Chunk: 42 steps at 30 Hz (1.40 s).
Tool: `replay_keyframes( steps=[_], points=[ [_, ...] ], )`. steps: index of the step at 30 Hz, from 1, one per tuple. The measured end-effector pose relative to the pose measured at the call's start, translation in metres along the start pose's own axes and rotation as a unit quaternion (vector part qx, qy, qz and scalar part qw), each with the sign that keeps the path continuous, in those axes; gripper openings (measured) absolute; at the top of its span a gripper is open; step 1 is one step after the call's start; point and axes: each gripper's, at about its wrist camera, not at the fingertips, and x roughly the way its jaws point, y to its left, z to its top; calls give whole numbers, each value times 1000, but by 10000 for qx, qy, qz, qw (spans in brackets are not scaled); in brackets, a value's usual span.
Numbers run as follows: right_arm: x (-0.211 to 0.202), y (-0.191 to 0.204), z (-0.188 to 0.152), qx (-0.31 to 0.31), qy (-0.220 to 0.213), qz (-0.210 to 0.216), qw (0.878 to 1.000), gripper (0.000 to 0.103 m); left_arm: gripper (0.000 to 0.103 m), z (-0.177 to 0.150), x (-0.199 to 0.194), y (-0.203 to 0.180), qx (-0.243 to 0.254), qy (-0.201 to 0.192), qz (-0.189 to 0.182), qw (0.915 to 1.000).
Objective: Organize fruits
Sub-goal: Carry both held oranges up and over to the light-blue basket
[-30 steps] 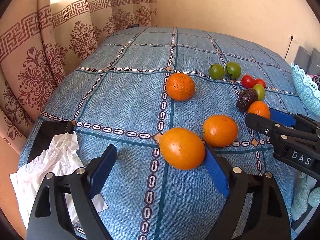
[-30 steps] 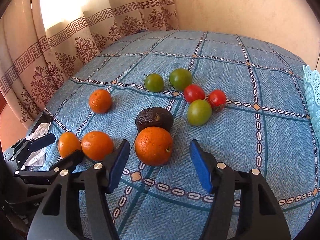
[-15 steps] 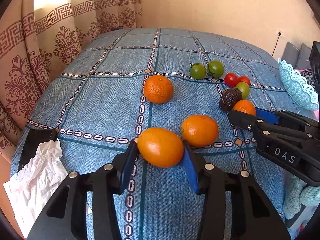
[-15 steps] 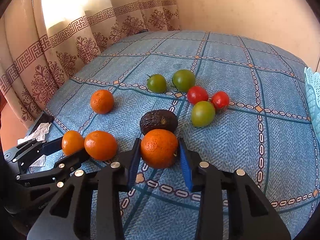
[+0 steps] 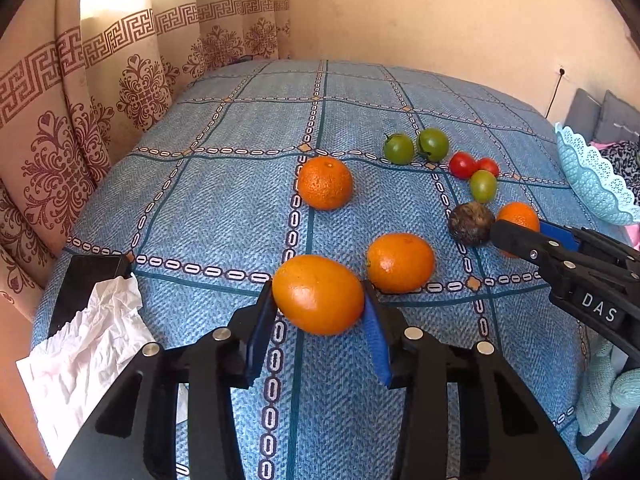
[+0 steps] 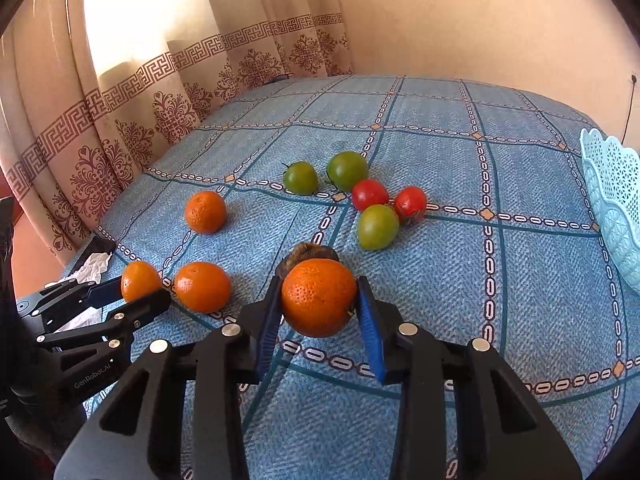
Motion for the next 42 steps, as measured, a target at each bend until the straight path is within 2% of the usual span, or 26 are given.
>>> replay_keyframes(
  steps=[8,17,28,33,42],
  points=[
    [-20,-15,-1,195,-221,-47,9996,38,42,15,-17,-13,99,-252,9,9996],
    [-59,-52,7,598,-775,-365,9945,38,42,32,-24,-45,285,-351,-139,9989],
    [-103,-126,11,1213,-1294,-1238,9763,38,42,62,-39,-108,728,-752,-578,9928],
    [-118,-169,6,1550,-1364,-1528,9665,38,42,75,-44,-140,957,-896,-774,9883],
    [-123,-215,-2,1968,-1297,-1889,9533,38,42,93,-29,-190,1117,-699,-1234,9836]
  ],
)
